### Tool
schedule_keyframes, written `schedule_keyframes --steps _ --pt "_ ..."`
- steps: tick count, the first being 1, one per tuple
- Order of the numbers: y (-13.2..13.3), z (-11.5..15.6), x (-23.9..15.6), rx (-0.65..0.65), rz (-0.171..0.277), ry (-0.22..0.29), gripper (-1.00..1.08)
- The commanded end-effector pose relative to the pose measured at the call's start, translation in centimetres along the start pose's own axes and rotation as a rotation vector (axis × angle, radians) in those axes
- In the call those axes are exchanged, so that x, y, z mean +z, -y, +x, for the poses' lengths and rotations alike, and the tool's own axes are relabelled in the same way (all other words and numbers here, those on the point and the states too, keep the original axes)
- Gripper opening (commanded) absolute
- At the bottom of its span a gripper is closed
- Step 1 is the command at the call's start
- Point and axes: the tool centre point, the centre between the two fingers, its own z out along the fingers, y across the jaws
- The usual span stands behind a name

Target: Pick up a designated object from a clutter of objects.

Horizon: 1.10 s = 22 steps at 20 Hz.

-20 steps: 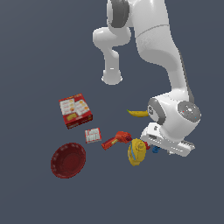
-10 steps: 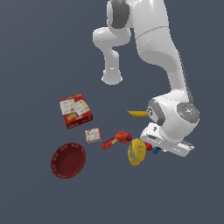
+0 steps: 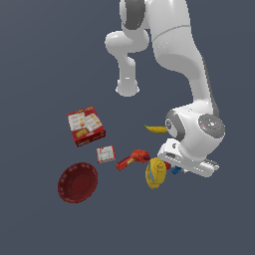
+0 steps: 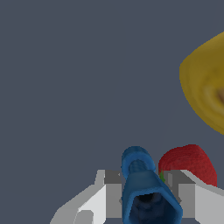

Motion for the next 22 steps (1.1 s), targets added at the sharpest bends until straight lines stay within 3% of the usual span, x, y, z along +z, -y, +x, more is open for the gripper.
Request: schedule_keyframes --steps 1,7,22 --pt "-0.9 0.5 -0.9 0.001 0.000 -0.001 -1.00" --pt "-4.5 2.5 -4.5 0.001 -0.001 0.001 -1.00" --pt "-17.0 9.5 -17.1 0.001 -0.004 0.007 -1.00"
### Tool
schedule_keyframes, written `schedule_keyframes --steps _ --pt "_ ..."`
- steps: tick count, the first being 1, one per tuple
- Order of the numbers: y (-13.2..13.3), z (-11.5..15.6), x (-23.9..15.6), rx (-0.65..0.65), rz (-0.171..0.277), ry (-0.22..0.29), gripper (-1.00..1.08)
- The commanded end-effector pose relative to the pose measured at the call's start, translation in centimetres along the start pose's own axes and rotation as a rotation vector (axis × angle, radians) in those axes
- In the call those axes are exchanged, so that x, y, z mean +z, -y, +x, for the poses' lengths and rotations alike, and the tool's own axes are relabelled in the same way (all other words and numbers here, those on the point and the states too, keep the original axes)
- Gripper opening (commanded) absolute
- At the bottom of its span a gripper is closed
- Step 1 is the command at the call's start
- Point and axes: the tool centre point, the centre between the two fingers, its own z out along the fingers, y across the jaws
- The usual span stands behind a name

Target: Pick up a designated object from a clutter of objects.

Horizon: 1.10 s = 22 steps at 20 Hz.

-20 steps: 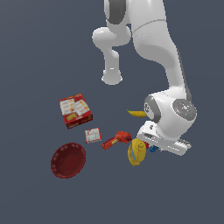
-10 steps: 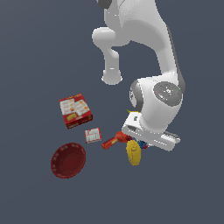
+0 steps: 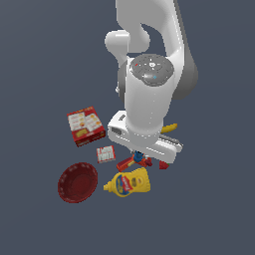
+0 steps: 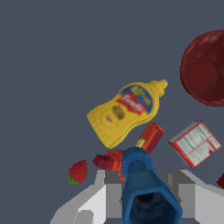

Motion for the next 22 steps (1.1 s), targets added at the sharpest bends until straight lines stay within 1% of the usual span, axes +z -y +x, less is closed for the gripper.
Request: schedule_keyframes --steps 1,9,13,17,22 --pt "-2.1 1.1 -2.1 -0.001 -0.001 0.002 -1.00" --pt "-8.3 4.9 -8.6 -0.001 -0.003 0.004 -1.00" --pt "-11.1 6.7 -11.4 -0.001 -0.005 0.005 -1.00" --pt "-13.0 8.0 -13.5 -0.001 -0.006 0.005 -1.00" --pt "-14.4 9.0 -15.0 -0.001 -0.008 0.006 -1.00"
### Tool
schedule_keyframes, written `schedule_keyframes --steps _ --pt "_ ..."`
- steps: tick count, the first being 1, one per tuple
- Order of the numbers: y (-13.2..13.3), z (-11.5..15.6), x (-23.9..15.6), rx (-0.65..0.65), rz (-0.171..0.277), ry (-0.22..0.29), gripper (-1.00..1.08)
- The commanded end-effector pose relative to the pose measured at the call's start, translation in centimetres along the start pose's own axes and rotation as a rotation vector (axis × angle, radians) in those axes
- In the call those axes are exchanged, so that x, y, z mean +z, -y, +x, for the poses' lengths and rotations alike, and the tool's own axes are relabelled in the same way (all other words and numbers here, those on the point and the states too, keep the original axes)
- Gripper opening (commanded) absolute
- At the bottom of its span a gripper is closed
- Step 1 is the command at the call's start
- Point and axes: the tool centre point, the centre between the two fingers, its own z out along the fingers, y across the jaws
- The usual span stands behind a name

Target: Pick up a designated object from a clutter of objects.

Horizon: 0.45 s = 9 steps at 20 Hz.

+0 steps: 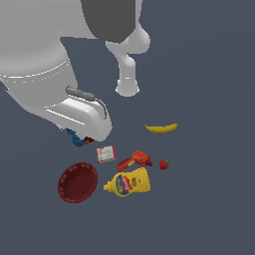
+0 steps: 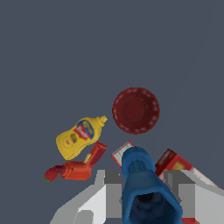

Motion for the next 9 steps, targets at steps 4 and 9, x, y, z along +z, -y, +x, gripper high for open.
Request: schedule_keyframes --steps 4,9 --pt "-0.93 0.74 -1.05 -0.001 -0.001 0.001 -1.00" --pt "-1.13 0.93 -1.29 -0.001 -0.001 0.001 -1.00"
